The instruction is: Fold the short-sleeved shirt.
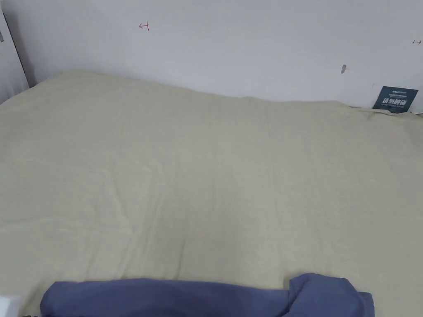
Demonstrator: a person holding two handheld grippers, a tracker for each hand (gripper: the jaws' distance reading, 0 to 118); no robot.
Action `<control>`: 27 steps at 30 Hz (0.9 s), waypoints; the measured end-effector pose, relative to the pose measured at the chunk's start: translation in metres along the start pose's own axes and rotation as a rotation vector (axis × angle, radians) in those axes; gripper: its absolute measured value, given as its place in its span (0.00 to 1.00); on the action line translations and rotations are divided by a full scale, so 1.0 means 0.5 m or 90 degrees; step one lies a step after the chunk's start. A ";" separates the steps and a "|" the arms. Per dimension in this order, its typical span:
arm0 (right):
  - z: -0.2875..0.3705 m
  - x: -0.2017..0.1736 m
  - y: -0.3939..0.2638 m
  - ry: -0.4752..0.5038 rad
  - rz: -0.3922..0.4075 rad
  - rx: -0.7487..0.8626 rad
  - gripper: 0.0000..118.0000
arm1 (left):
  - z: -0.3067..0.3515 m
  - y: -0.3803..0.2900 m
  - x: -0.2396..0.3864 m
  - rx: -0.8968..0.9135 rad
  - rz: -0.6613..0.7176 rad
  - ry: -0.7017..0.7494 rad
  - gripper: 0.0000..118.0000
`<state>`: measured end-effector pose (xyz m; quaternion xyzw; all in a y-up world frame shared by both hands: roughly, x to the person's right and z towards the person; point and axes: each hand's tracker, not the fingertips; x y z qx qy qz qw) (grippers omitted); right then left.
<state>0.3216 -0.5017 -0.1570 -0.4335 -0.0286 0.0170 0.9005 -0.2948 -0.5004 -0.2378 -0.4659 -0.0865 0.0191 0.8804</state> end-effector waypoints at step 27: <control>0.070 -0.125 0.128 0.003 -0.010 0.158 0.37 | 0.005 0.086 -0.041 0.049 0.110 0.011 0.54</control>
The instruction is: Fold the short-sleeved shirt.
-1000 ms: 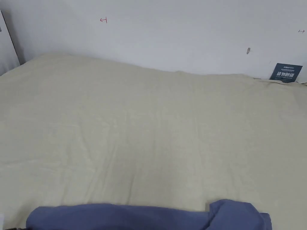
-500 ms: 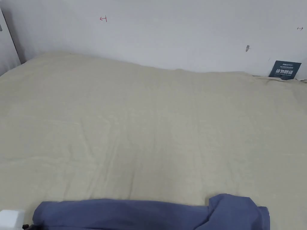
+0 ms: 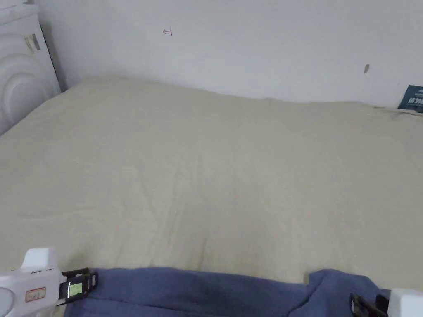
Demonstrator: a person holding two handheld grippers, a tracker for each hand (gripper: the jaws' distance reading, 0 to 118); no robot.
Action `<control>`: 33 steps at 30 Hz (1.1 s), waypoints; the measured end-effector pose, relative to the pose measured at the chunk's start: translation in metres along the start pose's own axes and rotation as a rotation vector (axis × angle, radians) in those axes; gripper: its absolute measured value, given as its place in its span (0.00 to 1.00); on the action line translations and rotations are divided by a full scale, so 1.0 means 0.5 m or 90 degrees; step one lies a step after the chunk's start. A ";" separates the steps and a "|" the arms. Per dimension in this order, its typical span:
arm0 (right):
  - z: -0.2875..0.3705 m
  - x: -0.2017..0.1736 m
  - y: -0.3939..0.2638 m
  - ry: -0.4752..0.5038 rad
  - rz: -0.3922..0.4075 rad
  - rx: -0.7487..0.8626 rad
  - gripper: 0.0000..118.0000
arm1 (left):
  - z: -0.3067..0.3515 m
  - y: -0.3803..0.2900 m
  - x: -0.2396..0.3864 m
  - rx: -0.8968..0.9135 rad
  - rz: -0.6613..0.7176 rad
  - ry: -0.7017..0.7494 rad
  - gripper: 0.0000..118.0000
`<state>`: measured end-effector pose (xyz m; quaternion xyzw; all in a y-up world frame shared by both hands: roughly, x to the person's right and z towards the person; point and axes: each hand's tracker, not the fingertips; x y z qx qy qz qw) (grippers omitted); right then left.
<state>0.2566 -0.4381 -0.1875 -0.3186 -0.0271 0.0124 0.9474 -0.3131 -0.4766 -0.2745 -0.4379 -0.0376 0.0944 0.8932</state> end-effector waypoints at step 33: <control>-0.011 -0.095 0.019 -0.017 0.002 0.228 0.60 | 0.120 0.096 0.040 -0.022 -0.051 -0.059 0.04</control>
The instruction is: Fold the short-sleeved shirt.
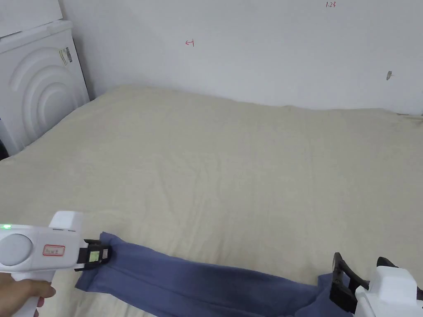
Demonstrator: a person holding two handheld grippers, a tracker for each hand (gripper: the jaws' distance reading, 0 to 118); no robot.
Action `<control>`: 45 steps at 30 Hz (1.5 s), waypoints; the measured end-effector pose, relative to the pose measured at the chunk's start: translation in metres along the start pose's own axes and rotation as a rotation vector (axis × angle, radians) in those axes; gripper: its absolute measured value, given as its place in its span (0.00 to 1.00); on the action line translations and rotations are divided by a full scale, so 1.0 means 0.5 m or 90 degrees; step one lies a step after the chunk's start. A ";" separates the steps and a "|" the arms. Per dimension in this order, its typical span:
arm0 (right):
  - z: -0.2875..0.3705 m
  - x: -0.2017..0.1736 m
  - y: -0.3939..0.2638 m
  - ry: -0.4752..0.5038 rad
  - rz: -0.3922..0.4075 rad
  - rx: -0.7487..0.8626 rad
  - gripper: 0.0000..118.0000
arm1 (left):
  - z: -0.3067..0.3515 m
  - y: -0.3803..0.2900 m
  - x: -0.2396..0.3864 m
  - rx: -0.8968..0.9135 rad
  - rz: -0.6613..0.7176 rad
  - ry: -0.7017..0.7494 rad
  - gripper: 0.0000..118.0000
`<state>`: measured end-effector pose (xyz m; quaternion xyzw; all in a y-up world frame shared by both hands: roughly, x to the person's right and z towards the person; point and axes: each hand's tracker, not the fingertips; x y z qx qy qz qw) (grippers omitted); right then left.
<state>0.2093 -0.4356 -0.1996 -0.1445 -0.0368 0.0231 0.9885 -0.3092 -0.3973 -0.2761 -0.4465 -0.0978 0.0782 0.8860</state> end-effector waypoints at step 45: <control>0.025 0.004 0.003 -0.004 0.003 0.008 0.60 | -0.236 -0.053 0.266 -0.130 0.039 -0.140 0.04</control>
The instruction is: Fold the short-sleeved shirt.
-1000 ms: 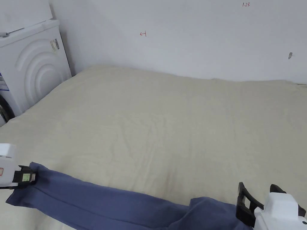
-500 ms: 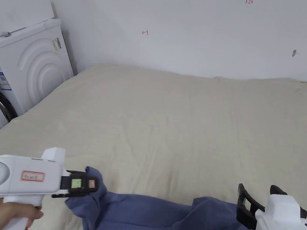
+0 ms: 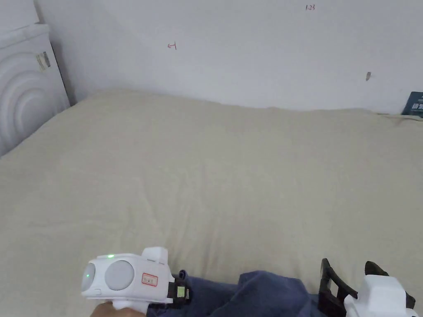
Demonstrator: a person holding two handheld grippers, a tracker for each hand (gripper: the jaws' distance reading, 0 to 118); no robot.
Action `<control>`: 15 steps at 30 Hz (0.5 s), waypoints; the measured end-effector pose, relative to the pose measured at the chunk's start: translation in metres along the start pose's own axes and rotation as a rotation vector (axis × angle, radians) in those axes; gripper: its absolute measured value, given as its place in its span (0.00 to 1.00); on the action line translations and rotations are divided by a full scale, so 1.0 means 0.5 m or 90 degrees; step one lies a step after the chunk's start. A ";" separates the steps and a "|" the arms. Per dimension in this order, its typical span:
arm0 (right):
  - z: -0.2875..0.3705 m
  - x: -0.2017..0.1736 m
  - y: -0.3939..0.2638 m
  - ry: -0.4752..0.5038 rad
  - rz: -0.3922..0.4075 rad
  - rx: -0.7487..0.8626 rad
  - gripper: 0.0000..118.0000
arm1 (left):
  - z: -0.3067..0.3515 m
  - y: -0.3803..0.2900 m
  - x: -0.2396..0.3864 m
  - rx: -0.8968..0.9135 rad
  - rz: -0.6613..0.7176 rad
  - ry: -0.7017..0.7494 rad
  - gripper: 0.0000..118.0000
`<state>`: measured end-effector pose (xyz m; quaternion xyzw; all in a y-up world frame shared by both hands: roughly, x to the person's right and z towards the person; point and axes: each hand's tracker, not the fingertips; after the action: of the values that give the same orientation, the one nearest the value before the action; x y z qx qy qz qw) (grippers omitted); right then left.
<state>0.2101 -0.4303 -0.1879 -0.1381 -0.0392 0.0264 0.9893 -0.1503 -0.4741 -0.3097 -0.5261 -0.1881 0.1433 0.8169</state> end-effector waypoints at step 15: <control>0.003 -0.002 -0.003 -0.025 -0.017 -0.003 0.00 | -0.047 -0.011 0.019 0.009 0.001 -0.048 0.33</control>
<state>0.2093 -0.4316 -0.1862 -0.1393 -0.0601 0.0160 0.9883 -0.1308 -0.4911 -0.3117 -0.5146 -0.2172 0.1651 0.8129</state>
